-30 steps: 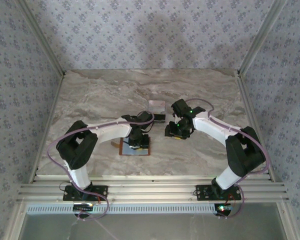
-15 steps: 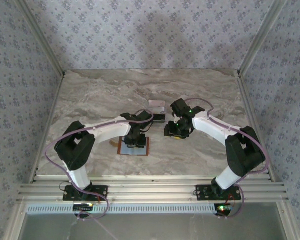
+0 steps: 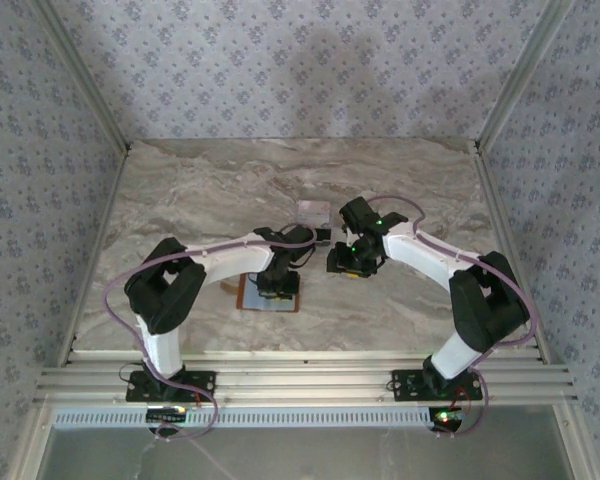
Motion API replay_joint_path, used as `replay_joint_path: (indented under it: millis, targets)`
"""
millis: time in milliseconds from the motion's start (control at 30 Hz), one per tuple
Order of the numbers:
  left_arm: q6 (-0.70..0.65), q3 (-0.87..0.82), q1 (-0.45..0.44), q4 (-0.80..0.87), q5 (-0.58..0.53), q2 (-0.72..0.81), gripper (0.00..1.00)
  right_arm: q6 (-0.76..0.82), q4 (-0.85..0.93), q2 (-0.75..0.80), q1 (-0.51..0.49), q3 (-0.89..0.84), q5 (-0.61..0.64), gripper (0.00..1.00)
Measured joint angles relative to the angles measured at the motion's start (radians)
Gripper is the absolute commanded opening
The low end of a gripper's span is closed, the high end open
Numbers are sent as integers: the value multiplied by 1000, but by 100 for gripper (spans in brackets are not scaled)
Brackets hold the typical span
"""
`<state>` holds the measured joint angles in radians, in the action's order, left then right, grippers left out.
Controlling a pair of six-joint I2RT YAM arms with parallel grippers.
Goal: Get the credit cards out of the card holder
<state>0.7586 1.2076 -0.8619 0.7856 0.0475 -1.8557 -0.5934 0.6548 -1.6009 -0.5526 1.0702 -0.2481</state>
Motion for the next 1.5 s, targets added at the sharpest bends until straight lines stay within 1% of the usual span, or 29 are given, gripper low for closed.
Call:
replay_joint_path:
  millis: [133,267,400,500,600,633,700,733,800,833,867,900,1000,1033,1067,1133,1233,1300,1400,1500]
  targets:
    - [-10,27,-8,10,15,-22,18,0,3,0,0,0,0,49]
    - [-18,85,-43,-2,55,-63,18,0,9,4,6,-1,1,49]
    - [-26,132,-74,-30,87,-89,18,7,17,31,45,-14,4,50]
    - [-29,154,-76,-34,89,-87,19,26,27,68,96,-25,15,51]
    - [-50,167,-64,-45,53,-62,25,63,35,95,151,-28,25,58]
    - [-57,168,-58,-45,38,-47,26,80,35,102,169,-29,32,62]
    - [-80,168,-35,-47,3,0,34,121,36,114,209,-37,57,71]
    - [-92,166,-20,-50,-13,24,37,138,36,119,224,-41,67,77]
    - [-121,141,27,-74,-60,91,47,183,31,126,271,-56,97,92]
    - [-135,122,54,-83,-89,125,50,206,27,127,289,-63,106,97]
    - [-151,98,86,-89,-128,159,54,228,21,128,314,-72,121,100]
    - [-165,75,119,-92,-167,187,59,251,12,129,340,-80,138,100]
    - [-217,-1,231,-109,-290,240,90,299,-28,127,410,-100,189,100]
    - [-234,-29,276,-118,-327,250,96,312,-50,127,434,-105,204,100]
    - [-247,-56,316,-134,-357,256,99,322,-67,126,451,-109,216,98]
    - [-283,-117,402,-171,-426,272,100,343,-138,119,495,-129,267,97]
    - [-336,-204,500,-235,-531,308,99,381,-270,114,537,-192,337,96]
    - [-374,-261,546,-300,-584,338,97,407,-364,106,553,-242,365,95]
    - [-458,-374,615,-462,-618,394,97,447,-547,103,557,-341,396,93]
    - [-565,-520,679,-681,-588,446,99,478,-709,103,554,-418,421,93]
